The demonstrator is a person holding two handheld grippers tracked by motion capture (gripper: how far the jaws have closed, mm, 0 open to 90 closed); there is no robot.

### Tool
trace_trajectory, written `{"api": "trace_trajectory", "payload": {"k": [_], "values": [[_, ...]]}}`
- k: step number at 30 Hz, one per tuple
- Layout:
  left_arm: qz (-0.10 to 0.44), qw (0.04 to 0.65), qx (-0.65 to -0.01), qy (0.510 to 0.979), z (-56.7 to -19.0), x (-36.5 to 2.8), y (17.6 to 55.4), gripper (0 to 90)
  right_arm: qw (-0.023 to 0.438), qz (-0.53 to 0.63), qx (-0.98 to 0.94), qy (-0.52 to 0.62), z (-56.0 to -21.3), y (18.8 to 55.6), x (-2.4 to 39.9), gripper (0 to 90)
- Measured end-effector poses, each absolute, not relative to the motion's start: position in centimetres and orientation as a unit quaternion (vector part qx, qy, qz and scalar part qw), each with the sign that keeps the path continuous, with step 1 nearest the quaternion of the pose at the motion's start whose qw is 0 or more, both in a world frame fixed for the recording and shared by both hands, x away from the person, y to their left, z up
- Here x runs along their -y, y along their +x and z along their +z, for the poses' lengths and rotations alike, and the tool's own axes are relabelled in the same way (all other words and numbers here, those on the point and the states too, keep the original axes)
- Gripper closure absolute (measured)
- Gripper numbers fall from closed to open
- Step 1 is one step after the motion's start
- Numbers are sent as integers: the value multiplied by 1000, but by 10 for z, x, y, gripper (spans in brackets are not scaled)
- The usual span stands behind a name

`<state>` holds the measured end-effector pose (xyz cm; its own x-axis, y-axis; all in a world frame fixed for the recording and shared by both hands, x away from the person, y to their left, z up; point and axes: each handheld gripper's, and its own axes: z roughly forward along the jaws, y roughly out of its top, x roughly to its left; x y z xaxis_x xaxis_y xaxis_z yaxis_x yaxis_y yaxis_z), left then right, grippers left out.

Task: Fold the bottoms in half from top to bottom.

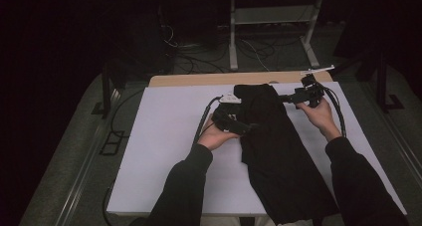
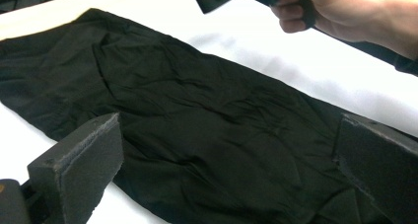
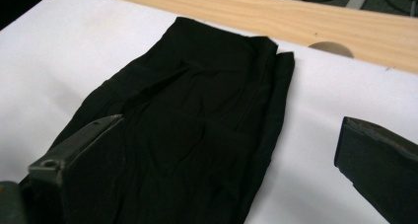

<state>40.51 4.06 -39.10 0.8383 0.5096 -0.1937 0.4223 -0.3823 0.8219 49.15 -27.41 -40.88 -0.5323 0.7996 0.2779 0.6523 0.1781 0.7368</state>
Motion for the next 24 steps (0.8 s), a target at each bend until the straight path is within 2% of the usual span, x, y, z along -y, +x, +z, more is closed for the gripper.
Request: {"api": "trace_trajectory", "payload": {"k": [24], "values": [[68, 458, -311, 830, -392, -52, 446, 0, 84, 422, -766, 478, -409, 486, 280, 0]]}}
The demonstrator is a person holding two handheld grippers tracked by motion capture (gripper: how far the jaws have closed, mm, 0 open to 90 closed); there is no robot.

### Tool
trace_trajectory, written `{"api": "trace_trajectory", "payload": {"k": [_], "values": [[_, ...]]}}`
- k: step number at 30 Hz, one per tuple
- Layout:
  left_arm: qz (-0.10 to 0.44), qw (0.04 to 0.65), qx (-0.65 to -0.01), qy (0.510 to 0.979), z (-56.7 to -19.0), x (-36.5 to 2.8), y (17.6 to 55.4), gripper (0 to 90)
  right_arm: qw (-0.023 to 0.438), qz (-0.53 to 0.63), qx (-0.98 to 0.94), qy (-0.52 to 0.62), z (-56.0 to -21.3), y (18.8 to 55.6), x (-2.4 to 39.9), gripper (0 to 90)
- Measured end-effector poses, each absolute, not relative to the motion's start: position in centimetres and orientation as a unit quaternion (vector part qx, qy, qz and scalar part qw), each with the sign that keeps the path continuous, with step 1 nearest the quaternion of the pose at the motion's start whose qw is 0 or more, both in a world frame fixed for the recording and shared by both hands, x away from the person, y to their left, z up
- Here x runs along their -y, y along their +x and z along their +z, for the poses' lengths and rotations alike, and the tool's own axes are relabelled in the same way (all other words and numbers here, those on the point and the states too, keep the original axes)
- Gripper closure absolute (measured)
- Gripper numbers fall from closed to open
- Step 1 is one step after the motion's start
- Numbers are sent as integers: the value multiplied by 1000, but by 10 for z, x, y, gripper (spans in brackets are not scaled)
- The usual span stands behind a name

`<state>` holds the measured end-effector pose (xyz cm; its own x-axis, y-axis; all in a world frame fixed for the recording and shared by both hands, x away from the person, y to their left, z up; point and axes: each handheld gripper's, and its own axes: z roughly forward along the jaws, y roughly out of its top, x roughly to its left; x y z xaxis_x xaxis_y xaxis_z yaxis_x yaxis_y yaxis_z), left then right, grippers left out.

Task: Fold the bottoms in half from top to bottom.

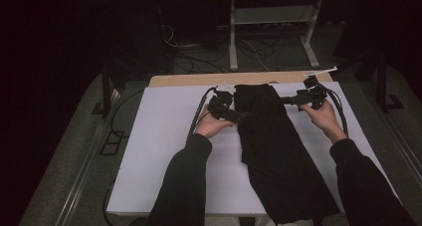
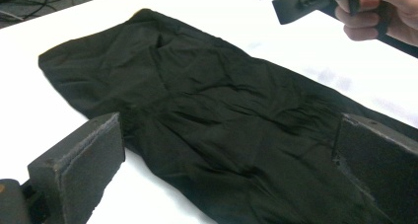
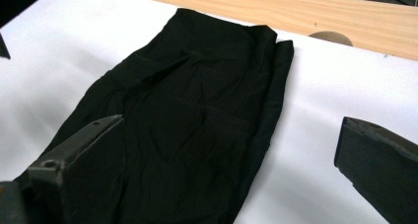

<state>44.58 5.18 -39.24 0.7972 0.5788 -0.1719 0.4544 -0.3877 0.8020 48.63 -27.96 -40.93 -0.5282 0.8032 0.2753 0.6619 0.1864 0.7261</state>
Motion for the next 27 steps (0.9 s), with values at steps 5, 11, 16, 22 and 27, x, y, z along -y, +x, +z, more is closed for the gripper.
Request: {"api": "trace_trajectory", "payload": {"k": [5, 11, 16, 22, 27], "values": [[72, 466, -328, 819, -392, -55, 459, 0, 77, 415, -766, 485, -410, 493, 278, 0], [72, 470, -353, 805, -395, -61, 472, 0, 71, 407, -765, 494, -414, 497, 277, 0], [58, 472, -387, 790, -404, -64, 479, 0, 69, 398, -762, 506, -414, 498, 276, 0], [36, 470, -409, 781, -420, -56, 485, 0, 62, 403, -748, 523, -415, 500, 281, 0], [17, 461, -431, 776, -434, -54, 491, 0, 49, 395, -744, 536, -421, 503, 285, 0]]}}
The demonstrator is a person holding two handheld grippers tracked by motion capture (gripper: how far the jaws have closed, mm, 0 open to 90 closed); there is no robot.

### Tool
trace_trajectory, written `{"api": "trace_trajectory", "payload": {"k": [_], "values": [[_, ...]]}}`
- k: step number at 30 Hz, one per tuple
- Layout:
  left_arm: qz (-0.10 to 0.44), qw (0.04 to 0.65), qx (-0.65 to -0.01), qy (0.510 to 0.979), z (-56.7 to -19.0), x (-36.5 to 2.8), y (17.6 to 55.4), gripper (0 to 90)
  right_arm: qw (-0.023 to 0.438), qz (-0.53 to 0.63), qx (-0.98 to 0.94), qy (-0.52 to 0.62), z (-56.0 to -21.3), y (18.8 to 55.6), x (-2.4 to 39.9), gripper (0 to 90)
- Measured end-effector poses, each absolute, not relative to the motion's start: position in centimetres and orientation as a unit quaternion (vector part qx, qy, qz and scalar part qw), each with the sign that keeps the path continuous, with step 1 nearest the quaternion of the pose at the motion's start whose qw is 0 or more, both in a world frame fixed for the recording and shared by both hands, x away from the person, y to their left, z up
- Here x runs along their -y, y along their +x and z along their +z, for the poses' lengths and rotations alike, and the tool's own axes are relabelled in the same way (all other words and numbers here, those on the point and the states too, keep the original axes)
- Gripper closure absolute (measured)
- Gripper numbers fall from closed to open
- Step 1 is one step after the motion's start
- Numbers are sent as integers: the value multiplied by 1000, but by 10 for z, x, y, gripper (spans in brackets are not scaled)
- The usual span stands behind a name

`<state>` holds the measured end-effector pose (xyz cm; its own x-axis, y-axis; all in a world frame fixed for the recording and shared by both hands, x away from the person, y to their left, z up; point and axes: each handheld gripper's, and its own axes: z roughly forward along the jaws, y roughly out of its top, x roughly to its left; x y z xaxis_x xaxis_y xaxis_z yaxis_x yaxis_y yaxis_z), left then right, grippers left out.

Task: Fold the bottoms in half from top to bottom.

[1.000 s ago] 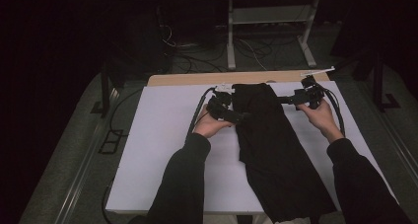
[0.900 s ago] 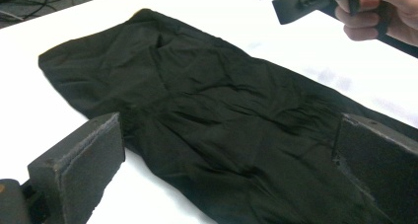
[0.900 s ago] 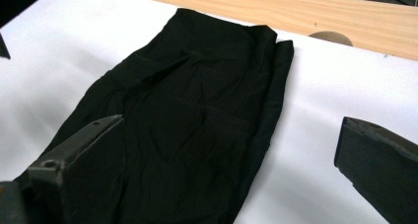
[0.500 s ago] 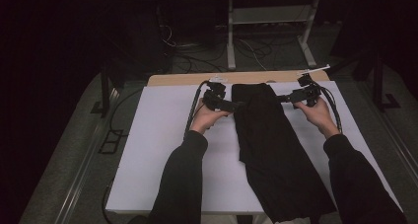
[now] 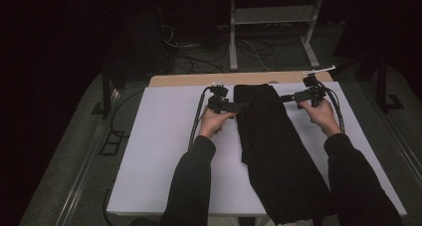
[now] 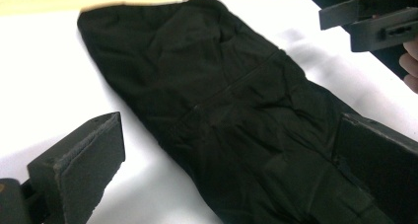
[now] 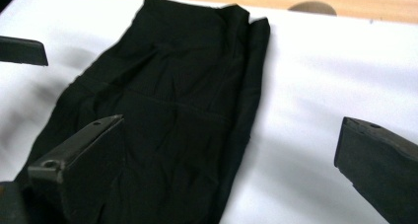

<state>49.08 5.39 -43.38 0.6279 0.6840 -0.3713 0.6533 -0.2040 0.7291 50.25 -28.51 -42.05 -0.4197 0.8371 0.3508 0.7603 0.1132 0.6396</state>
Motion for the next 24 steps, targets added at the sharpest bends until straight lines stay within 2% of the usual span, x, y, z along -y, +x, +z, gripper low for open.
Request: {"api": "trace_trajectory", "payload": {"k": [6, 14, 21, 24], "values": [[-1, 454, -441, 774, -449, -51, 493, 0, 24, 391, -745, 540, -427, 505, 284, 5], [-26, 455, -458, 763, -455, -50, 495, 2, 1, 383, -753, 535, -434, 507, 277, 112], [-32, 459, -466, 756, -457, -52, 496, 65, -12, 373, -757, 536, -441, 509, 272, 141], [-33, 457, -468, 756, -457, -51, 496, 107, -22, 381, -751, 539, -444, 510, 274, 189]]}}
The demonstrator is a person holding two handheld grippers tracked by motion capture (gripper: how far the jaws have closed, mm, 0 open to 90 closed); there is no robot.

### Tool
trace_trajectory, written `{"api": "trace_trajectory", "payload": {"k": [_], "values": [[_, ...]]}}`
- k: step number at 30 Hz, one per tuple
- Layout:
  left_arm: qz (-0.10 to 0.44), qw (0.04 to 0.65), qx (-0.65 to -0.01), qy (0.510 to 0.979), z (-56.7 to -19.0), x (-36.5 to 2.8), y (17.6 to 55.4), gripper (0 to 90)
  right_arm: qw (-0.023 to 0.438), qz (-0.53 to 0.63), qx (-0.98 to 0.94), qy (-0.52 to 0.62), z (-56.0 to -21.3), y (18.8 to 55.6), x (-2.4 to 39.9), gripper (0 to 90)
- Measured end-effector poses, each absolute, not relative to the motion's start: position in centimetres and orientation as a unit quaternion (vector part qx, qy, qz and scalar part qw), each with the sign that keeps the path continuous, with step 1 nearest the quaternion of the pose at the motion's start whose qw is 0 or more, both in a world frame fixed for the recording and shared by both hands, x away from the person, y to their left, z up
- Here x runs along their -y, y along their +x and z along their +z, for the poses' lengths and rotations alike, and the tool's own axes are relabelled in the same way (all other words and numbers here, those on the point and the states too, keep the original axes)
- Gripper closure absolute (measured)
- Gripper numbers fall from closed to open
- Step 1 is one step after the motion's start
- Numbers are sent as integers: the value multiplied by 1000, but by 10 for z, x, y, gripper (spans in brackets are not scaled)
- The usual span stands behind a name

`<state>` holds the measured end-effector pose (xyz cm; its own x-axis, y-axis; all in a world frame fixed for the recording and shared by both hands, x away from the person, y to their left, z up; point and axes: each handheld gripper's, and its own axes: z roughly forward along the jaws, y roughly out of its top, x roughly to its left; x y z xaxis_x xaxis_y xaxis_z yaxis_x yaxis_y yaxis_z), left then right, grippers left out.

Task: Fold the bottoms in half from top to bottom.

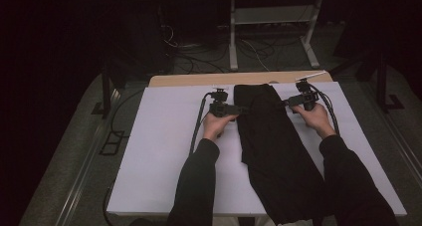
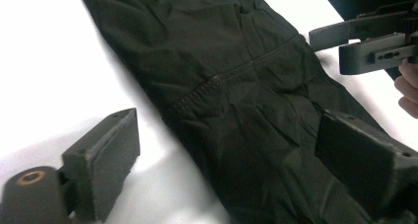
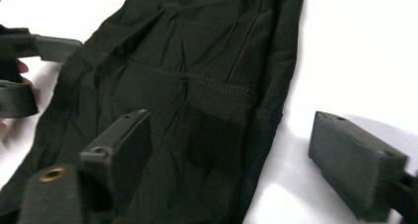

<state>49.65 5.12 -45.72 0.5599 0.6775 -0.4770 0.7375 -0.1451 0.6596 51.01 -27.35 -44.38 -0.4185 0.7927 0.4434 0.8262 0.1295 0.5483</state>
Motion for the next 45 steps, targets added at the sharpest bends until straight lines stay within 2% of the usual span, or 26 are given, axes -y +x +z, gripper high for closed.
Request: {"api": "trace_trajectory", "payload": {"k": [5, 10, 13, 18, 24, 27, 32, 35, 39, 45], "values": [[-37, 461, -470, 752, -458, -50, 497, 153, 39, -391, 745, -539, -448, 512, 275, 279], [-45, 467, -475, 745, -460, -49, 497, 244, 41, -393, 742, -541, -451, 513, 273, 297], [-51, 469, -480, 739, -461, -49, 497, 282, 36, -392, 740, -545, -451, 513, 273, 312], [-51, 464, -492, 735, -461, -48, 497, 393, 22, -382, 746, -545, -450, 513, 268, 390], [-65, 464, -486, 737, -464, -45, 496, 515, -8, -353, 756, -551, -448, 511, 263, 595], [-61, 458, -488, 740, -464, -43, 495, 588, -5, -347, 758, -552, -448, 511, 262, 684], [-59, 454, -483, 746, -464, -42, 494, 651, 13, -341, 760, -553, -450, 511, 260, 840], [-58, 455, -481, 747, -463, -44, 493, 665, 16, -342, 761, -552, -449, 509, 260, 865], [-63, 461, -489, 737, -463, -49, 493, 731, 22, -361, 754, -548, -443, 507, 264, 872], [-105, 490, -486, 716, -463, -55, 490, 839, 26, -397, 745, -536, -431, 499, 269, 874]]}}
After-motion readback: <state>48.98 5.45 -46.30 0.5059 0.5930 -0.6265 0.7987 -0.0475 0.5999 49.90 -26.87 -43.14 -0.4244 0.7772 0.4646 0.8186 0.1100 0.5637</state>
